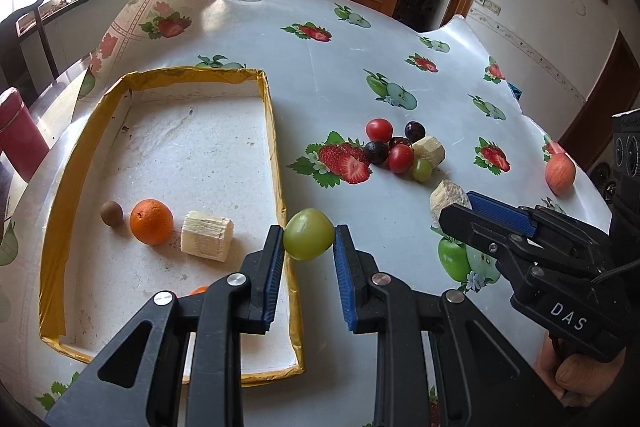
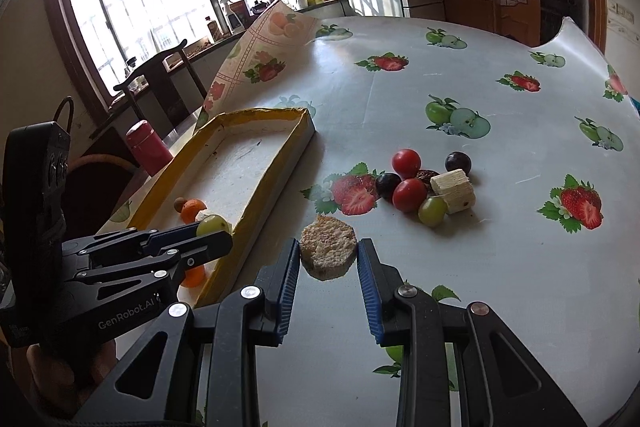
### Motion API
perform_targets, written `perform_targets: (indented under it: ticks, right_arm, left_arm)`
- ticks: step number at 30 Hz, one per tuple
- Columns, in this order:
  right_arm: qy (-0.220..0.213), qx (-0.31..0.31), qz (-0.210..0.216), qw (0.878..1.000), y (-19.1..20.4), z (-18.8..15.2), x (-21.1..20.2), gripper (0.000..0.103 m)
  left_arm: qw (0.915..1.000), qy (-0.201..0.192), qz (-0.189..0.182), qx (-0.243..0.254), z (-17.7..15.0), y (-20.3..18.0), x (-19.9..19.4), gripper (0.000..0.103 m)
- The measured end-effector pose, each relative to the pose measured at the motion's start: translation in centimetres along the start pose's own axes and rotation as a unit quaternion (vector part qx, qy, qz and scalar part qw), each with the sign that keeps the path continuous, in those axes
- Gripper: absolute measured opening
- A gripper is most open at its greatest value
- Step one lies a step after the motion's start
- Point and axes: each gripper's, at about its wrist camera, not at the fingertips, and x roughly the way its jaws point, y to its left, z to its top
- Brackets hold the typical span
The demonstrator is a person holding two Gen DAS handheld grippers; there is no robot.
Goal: Organize fruits
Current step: 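Carry grape and tofu slice into the tray and release both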
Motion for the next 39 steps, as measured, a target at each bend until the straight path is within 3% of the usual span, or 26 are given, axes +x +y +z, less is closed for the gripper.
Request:
perform_targets:
  ticks: [21,31,39]
  right_arm:
    - [0.024,-0.055,0.031,0.998,6.3,2.1,4.4,0.03]
    - [0.056,-0.089,0.035,0.994,10.2,5.3,11.4,0.03]
    - [0.091,-0.119,0.018,0.988,11.8,5.6,16.3,0.03]
  left_arm:
    - [0.9988,0.003,0.038,-0.03,2.4,7.4,0.0,0.022]
    - [0.9919,0.05,0.075,-0.089,5.1,14.4,4.3,0.022]
    - [0.9873,0.082,0.097,-0.095,4.9,15.3,6.4,0.023]
